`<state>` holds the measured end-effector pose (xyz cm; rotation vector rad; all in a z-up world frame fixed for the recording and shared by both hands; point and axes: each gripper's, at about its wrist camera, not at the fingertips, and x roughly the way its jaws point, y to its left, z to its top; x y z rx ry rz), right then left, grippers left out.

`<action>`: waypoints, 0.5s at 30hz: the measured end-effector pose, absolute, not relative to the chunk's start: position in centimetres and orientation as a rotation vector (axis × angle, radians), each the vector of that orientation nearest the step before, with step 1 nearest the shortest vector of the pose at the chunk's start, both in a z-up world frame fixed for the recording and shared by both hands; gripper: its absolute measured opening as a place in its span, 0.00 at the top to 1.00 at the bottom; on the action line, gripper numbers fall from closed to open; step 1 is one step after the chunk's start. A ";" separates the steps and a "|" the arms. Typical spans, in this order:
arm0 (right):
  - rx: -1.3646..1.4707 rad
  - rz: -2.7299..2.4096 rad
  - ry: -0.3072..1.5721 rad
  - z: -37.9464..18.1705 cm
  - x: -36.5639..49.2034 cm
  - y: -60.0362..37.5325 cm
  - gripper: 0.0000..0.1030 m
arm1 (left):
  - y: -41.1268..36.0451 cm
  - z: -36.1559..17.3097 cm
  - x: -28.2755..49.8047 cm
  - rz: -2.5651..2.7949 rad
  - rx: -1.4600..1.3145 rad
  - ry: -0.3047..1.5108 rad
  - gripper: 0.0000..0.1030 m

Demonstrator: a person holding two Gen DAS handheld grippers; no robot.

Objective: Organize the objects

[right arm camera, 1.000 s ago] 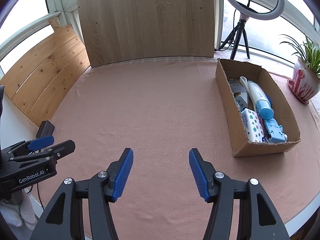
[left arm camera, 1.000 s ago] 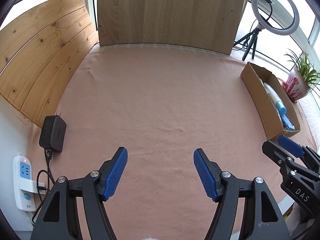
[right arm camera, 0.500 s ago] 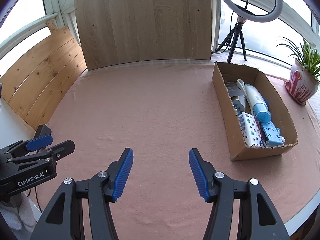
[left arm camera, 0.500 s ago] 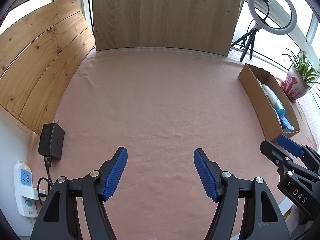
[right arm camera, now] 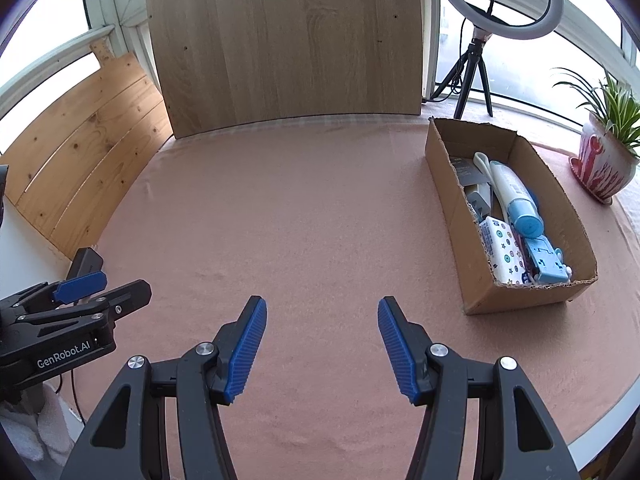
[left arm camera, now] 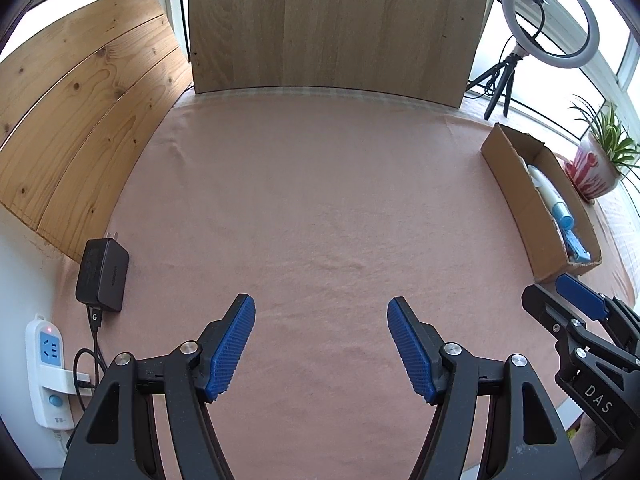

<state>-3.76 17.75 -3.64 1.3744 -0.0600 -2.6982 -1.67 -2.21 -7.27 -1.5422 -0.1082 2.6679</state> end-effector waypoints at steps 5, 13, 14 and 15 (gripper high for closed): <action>1.367 -2.707 -0.052 -3.5 -3.7 17.7 0.47 | -2.3 -7.2 -1.5 2.674 -1.542 -0.112 0.30; 1.366 -2.707 -0.048 -3.5 -3.7 17.7 0.47 | -2.7 -7.4 -1.7 2.677 -1.551 -0.120 0.30; 1.368 -2.706 -0.045 -3.5 -3.8 17.7 0.47 | -2.7 -7.4 -1.7 2.677 -1.552 -0.125 0.30; 1.371 -2.706 -0.042 -3.5 -3.8 17.7 0.47 | -2.7 -7.4 -1.8 2.677 -1.551 -0.128 0.30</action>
